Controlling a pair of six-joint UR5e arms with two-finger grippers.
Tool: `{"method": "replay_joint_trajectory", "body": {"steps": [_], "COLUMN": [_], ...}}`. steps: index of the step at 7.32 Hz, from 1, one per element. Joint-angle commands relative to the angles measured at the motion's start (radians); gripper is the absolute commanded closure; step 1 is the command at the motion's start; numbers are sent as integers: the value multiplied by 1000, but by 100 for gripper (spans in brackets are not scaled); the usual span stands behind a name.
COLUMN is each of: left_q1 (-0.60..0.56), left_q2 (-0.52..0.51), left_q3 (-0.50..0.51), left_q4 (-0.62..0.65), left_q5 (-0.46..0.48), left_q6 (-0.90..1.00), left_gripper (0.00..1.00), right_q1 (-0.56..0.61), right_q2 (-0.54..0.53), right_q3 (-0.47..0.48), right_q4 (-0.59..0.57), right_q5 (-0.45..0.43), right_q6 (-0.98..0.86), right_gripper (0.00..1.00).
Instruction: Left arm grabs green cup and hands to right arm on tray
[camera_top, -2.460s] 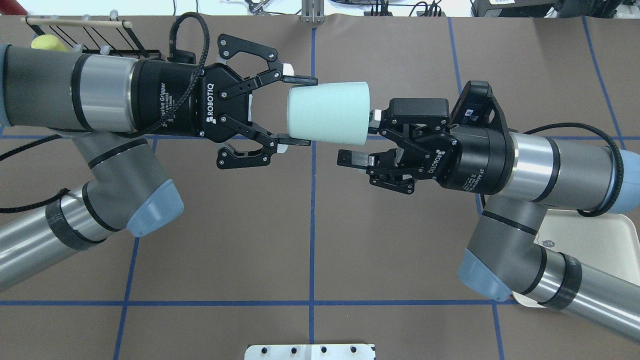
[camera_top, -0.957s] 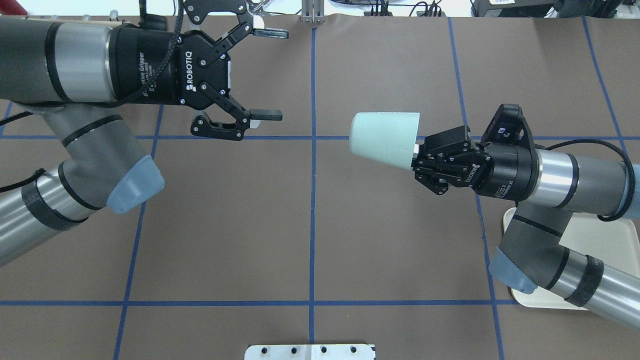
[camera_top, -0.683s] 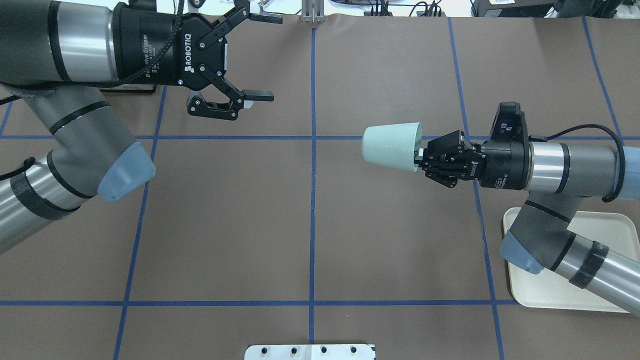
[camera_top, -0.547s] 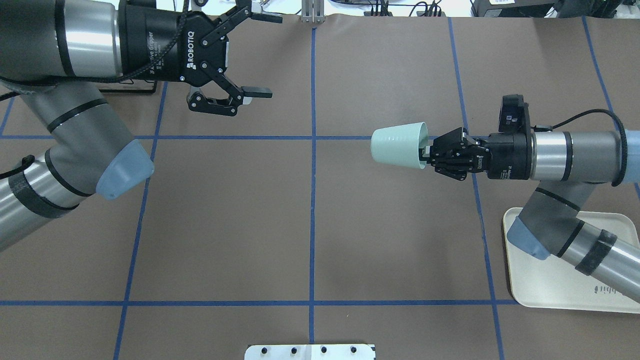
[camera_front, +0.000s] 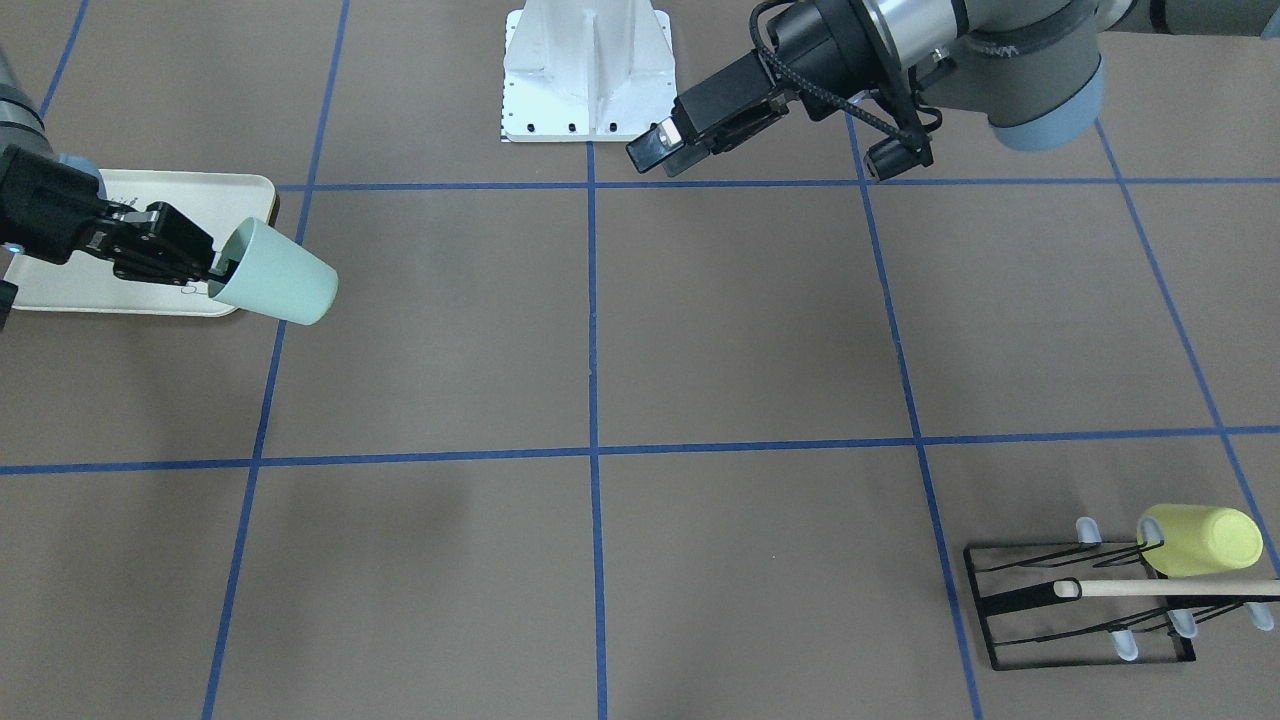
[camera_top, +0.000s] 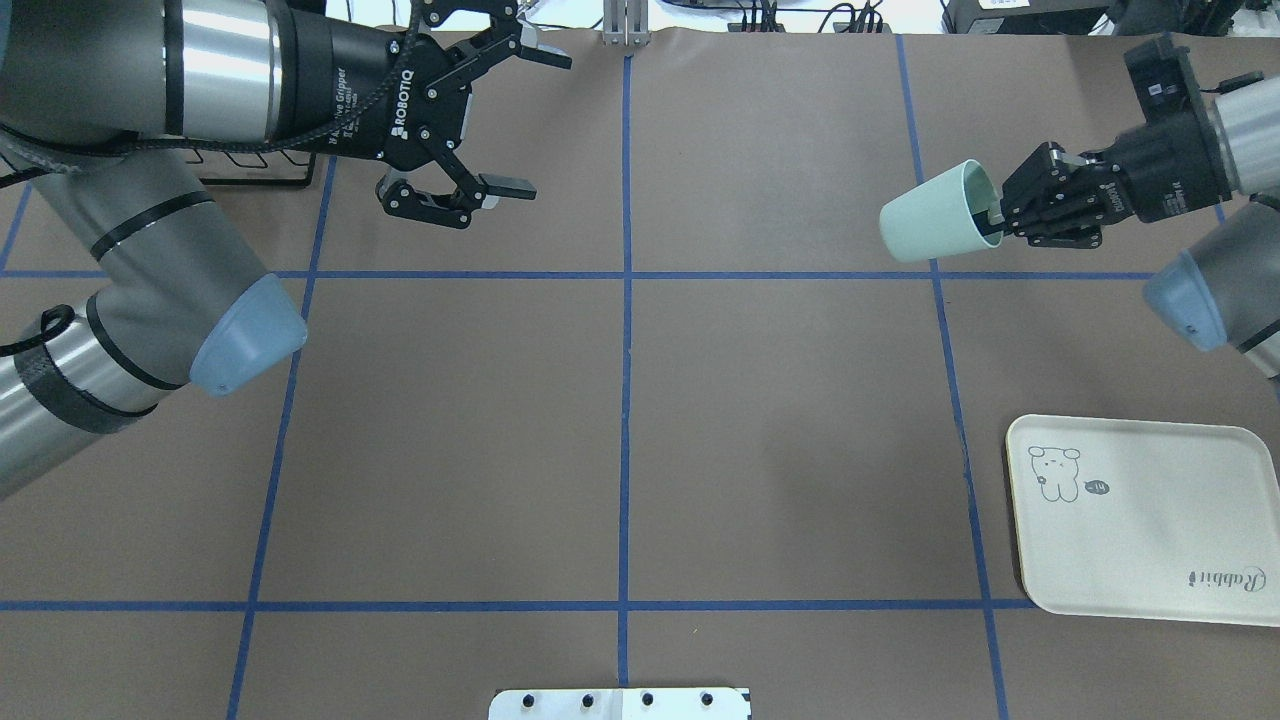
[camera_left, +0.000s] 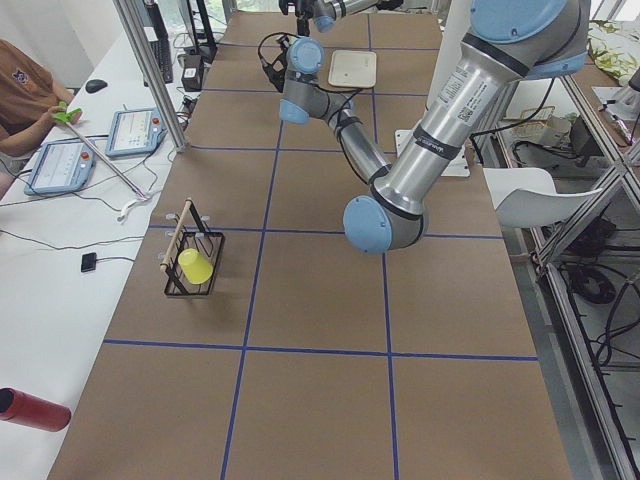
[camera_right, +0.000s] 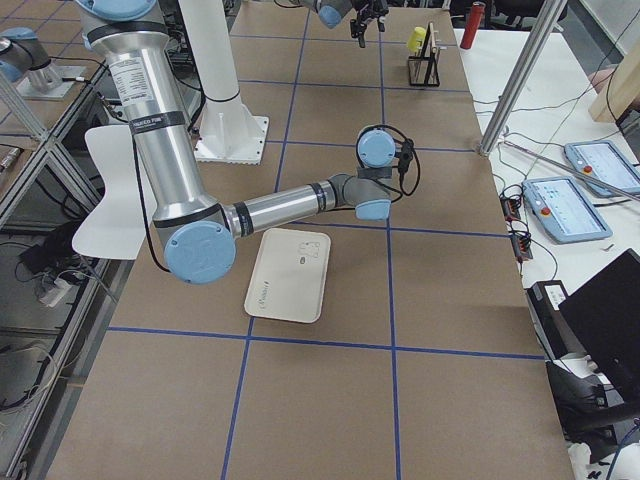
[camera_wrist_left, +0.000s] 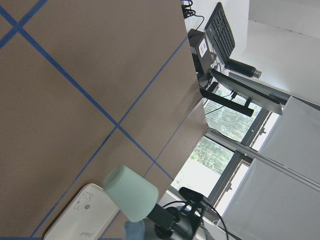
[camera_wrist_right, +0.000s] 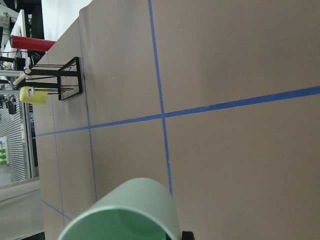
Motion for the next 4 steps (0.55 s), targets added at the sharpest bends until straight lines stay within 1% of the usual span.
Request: {"method": "replay_joint_trajectory", "body": {"steps": [1,2,3,4], "left_q1": [2,2,2,2], "left_q2": [-3,-3,-3,-5], "left_q3": [5,5,7,9], "left_q4": [33,42,42,42], "left_q5": [-18,-18,-18,-18], "left_q6": [13,13,13,13], "left_gripper": [0,0,0,0], "right_q1": [66,84,88,88], "right_q2": [-37,-63,-86,-97], "right_q3": [3,3,3,6], "right_q4": [-142,-151,-166,-232], "right_q5": [8,-21,-82,-143], "right_q6": [-32,-64,-142,-251], "right_gripper": [100,100,100,100]}}
